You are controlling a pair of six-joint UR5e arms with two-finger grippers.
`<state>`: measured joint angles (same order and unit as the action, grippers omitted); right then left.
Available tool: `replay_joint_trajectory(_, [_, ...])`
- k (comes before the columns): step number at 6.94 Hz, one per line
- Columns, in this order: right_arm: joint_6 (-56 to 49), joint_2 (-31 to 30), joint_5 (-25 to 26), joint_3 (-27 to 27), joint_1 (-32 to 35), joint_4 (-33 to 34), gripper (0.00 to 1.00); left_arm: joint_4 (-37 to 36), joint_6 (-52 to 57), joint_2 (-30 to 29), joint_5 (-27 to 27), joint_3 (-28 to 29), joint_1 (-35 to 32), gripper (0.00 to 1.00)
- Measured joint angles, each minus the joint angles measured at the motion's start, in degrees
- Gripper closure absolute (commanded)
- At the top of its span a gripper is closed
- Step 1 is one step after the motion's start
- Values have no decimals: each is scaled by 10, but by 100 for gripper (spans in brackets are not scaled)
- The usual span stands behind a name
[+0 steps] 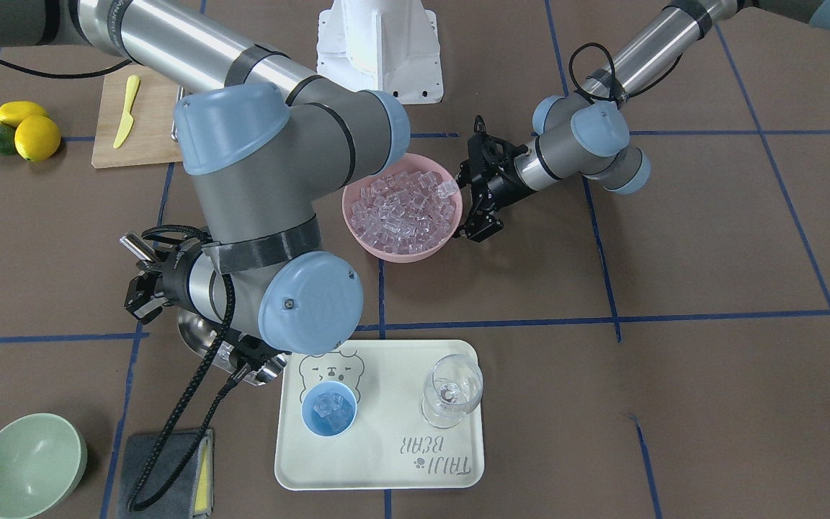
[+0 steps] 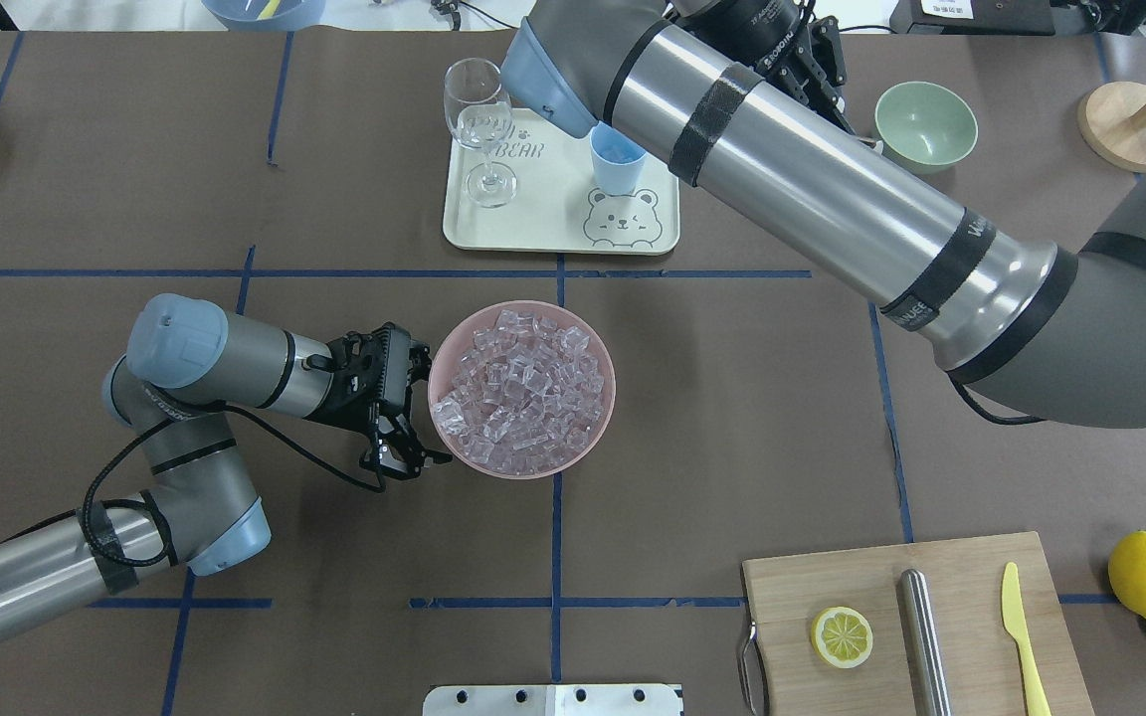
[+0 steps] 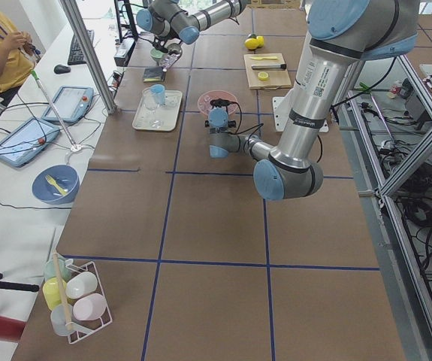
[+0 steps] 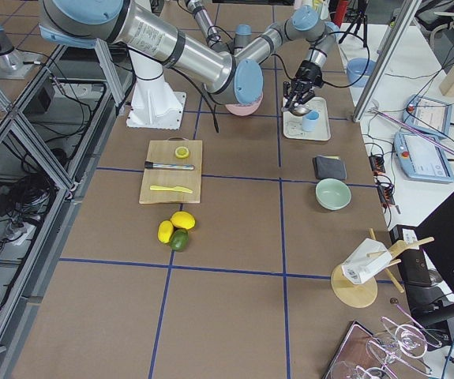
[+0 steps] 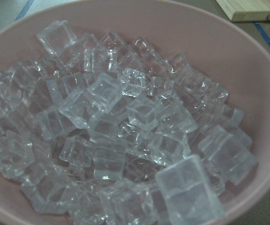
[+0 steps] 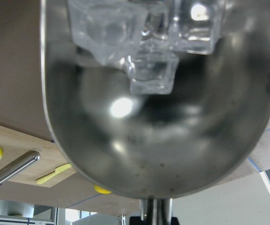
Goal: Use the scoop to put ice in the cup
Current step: 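Tilt the scoop with the right gripper to pour ice into the blue cup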
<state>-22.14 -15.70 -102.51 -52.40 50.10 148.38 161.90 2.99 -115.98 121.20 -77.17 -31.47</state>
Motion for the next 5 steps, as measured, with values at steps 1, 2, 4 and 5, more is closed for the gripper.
replay_joint_trajectory(1, [-5, 0, 2, 0, 0, 4, 100, 0, 0, 0, 0, 0, 0, 0])
replay_joint_trajectory(2, [-10, 1, 4, 0, 0, 5, 100, 0, 0, 0, 0, 0, 0, 0])
replay_joint_trajectory(4, [-17, 2, 10, 0, 1, 7, 100, 0, 0, 0, 0, 0, 0, 0])
replay_joint_trajectory(5, [-19, 3, 12, 0, 1, 8, 100, 0, 0, 0, 0, 0, 0, 0])
